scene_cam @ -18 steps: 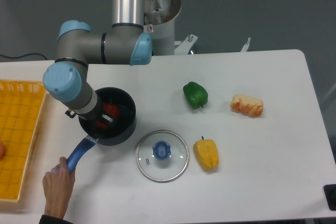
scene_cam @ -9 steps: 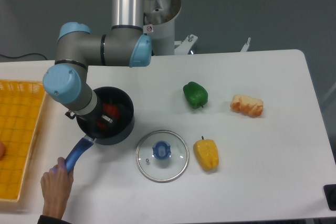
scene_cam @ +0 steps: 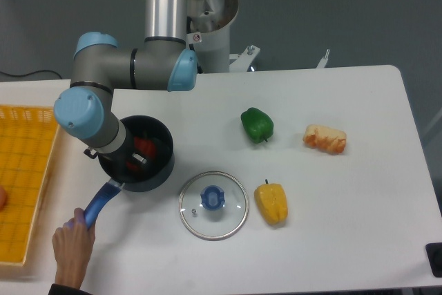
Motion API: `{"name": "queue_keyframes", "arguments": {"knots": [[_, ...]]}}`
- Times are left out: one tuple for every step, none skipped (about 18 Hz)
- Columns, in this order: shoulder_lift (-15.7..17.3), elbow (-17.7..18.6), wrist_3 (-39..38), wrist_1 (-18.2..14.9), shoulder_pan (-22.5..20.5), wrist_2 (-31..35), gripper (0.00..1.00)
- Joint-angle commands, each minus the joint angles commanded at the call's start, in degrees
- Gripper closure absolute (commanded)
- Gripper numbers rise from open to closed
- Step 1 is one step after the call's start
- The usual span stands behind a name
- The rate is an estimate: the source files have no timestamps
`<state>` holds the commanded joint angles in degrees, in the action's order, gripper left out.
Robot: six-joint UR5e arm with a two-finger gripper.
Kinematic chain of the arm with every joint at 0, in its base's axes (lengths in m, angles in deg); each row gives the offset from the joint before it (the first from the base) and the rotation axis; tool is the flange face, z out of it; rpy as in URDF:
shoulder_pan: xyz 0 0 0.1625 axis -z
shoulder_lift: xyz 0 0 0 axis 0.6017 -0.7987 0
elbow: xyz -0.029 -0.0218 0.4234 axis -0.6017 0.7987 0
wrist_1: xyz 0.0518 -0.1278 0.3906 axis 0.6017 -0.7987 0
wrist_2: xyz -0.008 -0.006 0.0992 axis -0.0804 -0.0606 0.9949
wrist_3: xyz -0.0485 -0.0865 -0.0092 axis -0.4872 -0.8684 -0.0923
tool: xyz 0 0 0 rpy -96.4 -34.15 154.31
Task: Place the red pepper in the pot
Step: 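Open the gripper to release the red pepper inside the saucepan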
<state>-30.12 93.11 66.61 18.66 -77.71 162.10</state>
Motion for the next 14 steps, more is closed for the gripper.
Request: {"name": "queue_keyframes", "arguments": {"knots": [[0.0,0.0,-0.09,0.09,0.0,0.09,0.39],[0.0,0.0,-0.09,0.09,0.0,0.09,0.39],[-0.09,0.0,0.0,0.09,0.35,0.09,0.39],[-0.09,0.0,-0.09,0.09,0.44,0.09,0.39],[-0.09,0.0,0.0,0.09,0.44,0.09,0.39],[-0.09,0.0,-0.09,0.09,0.44,0.09,0.39],[-0.09,0.0,0.0,0.09,0.44,0.09,0.39],[-0.09,0.09,0.0,0.09,0.44,0.09,0.39],[-0.09,0.09,0.0,0.09,0.44,0.09,0.36],[-0.09,0.26,0.09,0.09,0.44,0.09,0.3],[-0.09,0.35,0.09,0.09,0.44,0.17,0.29],[-0.18,0.35,0.09,0.09,0.53,0.78,0.28],[-0.35,0.35,0.0,0.18,0.7,1.66,0.27],[-0.35,0.35,0.0,0.18,0.7,2.1,0.24]]}}
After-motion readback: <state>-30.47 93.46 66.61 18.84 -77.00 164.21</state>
